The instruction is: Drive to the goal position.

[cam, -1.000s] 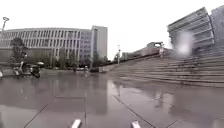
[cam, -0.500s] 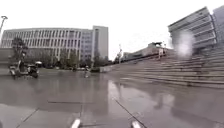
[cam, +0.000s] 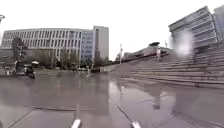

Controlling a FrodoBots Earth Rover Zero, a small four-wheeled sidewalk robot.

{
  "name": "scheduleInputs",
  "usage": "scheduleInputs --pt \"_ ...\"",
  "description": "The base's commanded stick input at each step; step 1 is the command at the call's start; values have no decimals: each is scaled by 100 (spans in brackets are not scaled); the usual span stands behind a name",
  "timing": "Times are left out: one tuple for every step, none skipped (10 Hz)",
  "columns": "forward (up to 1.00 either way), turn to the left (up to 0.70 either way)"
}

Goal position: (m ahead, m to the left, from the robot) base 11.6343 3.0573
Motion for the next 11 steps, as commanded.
scheduleInputs --pt "70 0" --pt "70 0" --pt "70 0" --pt "70 0" --pt "70 0" --pt "70 0" --pt "70 1" --pt "70 9" --pt "70 29" --pt "70 35" --pt "70 35"
